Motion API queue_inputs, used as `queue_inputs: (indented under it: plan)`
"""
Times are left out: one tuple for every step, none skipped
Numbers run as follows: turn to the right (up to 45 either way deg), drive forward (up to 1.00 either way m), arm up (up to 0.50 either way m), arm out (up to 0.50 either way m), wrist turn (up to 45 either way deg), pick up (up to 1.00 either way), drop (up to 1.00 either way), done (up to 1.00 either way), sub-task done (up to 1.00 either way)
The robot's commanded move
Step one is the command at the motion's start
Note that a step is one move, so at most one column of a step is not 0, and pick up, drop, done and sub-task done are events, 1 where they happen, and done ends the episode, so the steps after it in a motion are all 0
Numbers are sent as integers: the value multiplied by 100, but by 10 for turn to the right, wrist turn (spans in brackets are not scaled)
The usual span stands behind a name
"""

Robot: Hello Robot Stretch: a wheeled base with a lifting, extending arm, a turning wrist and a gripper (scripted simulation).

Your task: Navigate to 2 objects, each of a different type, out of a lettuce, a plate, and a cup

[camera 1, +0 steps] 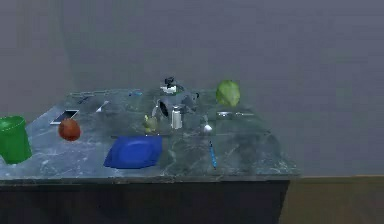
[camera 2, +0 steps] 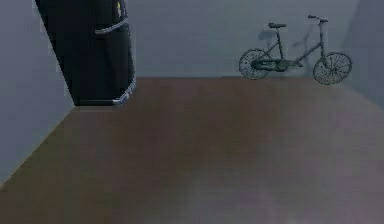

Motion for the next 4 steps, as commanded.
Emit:
queue_inputs:
  plan:
    - [-420, 0, 0, 0, 0, 0, 0, 0, 0]
    - [0, 0, 0, 0, 0, 0, 0, 0, 100]
    - [240, 0, 0, 0, 0, 0, 0, 0, 0]
    - [0, 0, 0, 0, 0, 0, 0, 100, 0]
